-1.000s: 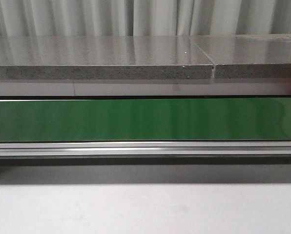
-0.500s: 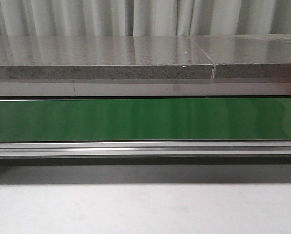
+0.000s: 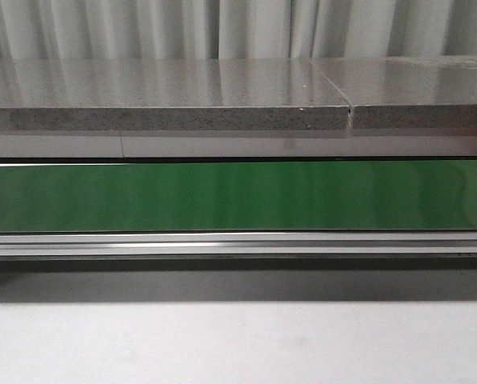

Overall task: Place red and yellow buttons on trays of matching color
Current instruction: 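Lower the red button into the red tray and open the right gripper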

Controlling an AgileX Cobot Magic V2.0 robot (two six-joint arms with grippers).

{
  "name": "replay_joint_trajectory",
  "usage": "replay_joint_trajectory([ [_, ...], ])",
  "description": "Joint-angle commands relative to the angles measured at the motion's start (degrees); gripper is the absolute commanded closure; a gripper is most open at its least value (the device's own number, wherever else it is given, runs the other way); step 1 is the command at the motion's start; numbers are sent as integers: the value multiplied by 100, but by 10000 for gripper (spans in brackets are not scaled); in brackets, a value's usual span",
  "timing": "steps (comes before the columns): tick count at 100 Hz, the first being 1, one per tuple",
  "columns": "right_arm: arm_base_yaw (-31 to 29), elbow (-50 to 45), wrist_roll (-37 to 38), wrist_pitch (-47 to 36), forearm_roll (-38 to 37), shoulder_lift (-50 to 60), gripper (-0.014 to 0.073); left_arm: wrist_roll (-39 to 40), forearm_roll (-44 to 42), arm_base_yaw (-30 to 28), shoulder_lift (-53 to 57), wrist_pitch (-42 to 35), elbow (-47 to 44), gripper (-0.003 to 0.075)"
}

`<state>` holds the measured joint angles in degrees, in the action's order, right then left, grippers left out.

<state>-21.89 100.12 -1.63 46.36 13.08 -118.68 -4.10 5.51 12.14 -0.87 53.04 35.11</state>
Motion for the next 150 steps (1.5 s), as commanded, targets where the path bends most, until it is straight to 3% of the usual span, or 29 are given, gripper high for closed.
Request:
replay_joint_trajectory([
  [1,-38,205,55,-258,30,215,431,27,103,38,-94,-414,114,741],
  [48,-38,205,86,-308,-37,-58,414,27,103,38,-94,-414,114,741],
  [55,-38,205,86,-327,-49,-58,322,27,103,38,-94,-414,114,741],
  [68,-38,205,86,-312,-49,-52,32,27,103,38,-94,-414,114,741],
  [75,-38,205,86,-312,-49,-41,-13,27,103,38,-94,-414,114,741],
  [101,-29,87,19,-359,-443,427,80,27,103,38,-94,-414,114,741],
  [127,349,-752,-508,-983,-460,1575,115,27,103,38,-94,-414,114,741],
  [134,534,-950,-572,-1056,-460,1898,184,27,103,38,-94,-414,114,741],
  [150,1015,-1351,-591,-918,-511,2608,468,27,103,38,-94,-414,114,741],
])
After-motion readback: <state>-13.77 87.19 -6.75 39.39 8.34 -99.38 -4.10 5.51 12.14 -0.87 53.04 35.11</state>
